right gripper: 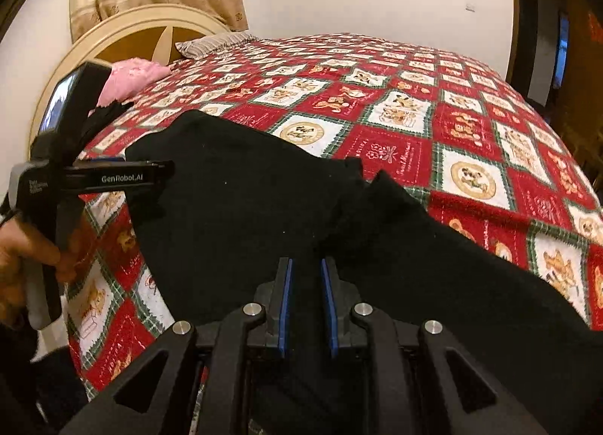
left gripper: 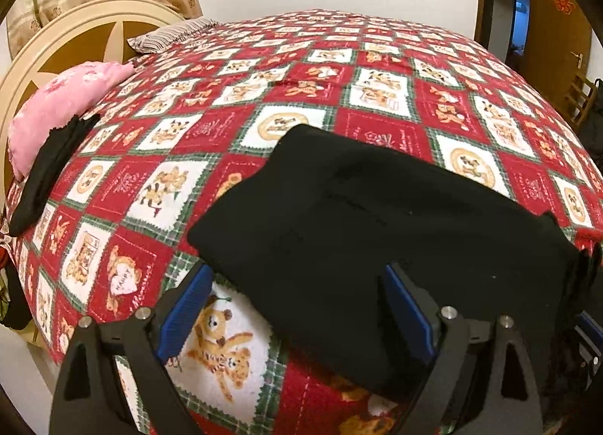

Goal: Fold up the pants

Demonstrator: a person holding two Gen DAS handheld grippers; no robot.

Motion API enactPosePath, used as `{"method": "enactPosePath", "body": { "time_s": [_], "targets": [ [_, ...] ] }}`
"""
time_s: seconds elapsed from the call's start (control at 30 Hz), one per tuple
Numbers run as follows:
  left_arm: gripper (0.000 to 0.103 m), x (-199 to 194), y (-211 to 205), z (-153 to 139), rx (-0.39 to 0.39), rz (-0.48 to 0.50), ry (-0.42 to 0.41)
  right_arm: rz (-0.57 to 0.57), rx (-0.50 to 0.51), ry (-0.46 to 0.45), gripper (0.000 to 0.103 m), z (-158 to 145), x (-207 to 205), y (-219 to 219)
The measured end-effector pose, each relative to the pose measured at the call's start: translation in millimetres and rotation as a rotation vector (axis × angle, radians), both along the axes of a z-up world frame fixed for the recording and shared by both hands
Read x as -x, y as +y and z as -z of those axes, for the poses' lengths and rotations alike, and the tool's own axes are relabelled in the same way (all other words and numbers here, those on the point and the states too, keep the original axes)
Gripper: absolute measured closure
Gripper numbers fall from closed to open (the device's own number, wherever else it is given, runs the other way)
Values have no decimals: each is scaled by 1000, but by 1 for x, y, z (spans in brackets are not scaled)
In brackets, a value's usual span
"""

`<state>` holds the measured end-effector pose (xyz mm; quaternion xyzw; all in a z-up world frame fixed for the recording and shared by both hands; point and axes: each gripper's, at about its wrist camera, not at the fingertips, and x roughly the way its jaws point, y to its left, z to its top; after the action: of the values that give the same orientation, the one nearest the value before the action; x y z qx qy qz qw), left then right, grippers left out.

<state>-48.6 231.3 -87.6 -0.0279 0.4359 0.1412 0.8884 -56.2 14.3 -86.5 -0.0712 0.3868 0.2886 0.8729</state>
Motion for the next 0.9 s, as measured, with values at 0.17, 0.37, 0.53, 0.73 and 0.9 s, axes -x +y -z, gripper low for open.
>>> {"method": "enactPosePath", "body": {
  "time_s": [0.17, 0.37, 0.53, 0.73, 0.9],
  "targets": [
    [9, 0, 0, 1, 3, -2, 1, 15, 32, -49, 87, 1, 7, 5],
    [6, 2, 2, 1, -1, -20, 9, -3, 92, -98, 83, 4, 8, 23],
    [6, 7, 2, -4, -32, -23, 10, -12, 54, -66, 83, 2, 2, 17],
    [6, 12, 14, -7, 3, -55, 26, 34, -153, -50, 83, -27, 10, -9],
    [3, 21, 43, -10, 94, -130, -27, 85, -60, -123, 83, -33, 26, -10]
  ]
}}
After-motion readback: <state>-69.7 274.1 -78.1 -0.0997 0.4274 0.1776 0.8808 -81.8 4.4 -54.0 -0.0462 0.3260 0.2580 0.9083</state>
